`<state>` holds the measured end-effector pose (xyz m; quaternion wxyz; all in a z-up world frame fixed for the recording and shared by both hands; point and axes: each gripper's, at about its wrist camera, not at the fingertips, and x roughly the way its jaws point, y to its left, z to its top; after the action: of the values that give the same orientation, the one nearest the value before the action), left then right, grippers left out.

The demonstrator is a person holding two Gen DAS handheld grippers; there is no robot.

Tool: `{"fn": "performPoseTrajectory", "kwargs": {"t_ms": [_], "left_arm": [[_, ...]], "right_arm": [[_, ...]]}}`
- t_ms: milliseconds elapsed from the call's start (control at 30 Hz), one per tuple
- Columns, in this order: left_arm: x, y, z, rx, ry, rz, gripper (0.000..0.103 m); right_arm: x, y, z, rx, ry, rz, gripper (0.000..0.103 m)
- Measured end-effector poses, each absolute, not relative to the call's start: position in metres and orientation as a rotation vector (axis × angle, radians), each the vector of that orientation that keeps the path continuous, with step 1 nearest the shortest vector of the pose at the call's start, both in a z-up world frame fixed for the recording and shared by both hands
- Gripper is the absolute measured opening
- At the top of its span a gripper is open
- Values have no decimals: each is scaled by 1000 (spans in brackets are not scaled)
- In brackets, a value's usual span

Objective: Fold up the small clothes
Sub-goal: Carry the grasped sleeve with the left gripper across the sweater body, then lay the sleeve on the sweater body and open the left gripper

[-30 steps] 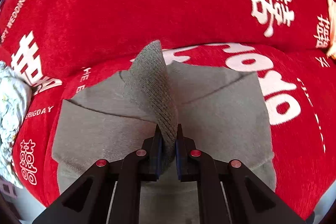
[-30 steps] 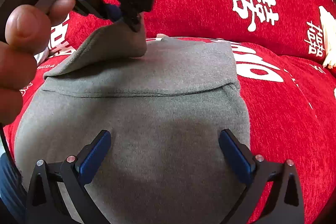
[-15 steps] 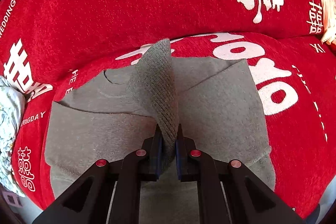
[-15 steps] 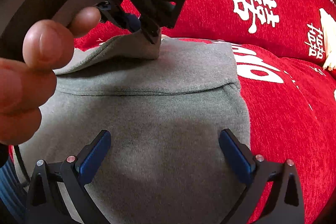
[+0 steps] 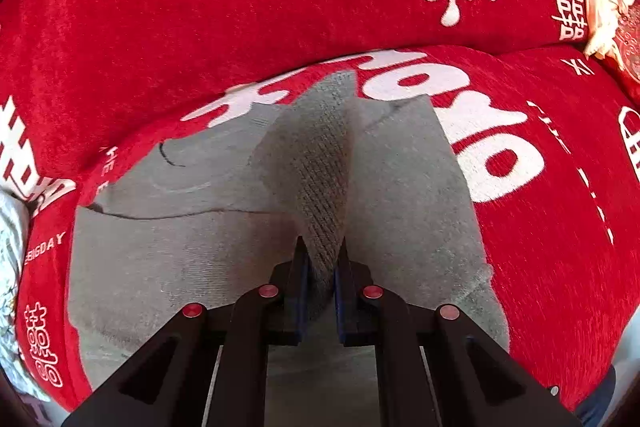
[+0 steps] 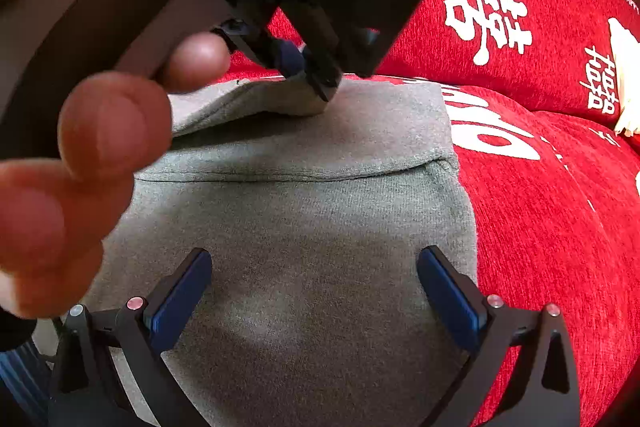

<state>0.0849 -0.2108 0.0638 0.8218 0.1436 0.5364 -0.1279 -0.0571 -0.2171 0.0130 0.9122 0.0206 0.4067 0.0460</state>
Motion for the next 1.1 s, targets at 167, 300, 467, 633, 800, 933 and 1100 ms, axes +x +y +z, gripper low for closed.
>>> {"fn": "performPoseTrajectory", "kwargs": {"t_ms": [167, 300, 467, 633, 800, 933, 1100], "left_arm": [[87, -212, 60, 289, 1157, -308, 11], [86, -215, 58, 298, 1161, -344, 11], [82, -222, 56, 324, 1161, -379, 11], [85, -226, 46, 337, 1213, -417, 12], [88, -226, 39, 298, 1253, -473, 52], [92, -223, 39, 244, 1279, -512, 97], [96, -204, 45, 106, 1290, -591, 97]], "right_arm": [[-57, -216, 12, 33, 837, 91, 103], [-56, -216, 11, 27, 836, 88, 102], [-59, -211, 11, 22, 832, 88, 103], [-61, -209, 11, 17, 829, 89, 103], [-64, -210, 10, 20, 825, 94, 103], [-64, -214, 10, 27, 822, 98, 103], [-65, -217, 9, 28, 820, 100, 103]]}}
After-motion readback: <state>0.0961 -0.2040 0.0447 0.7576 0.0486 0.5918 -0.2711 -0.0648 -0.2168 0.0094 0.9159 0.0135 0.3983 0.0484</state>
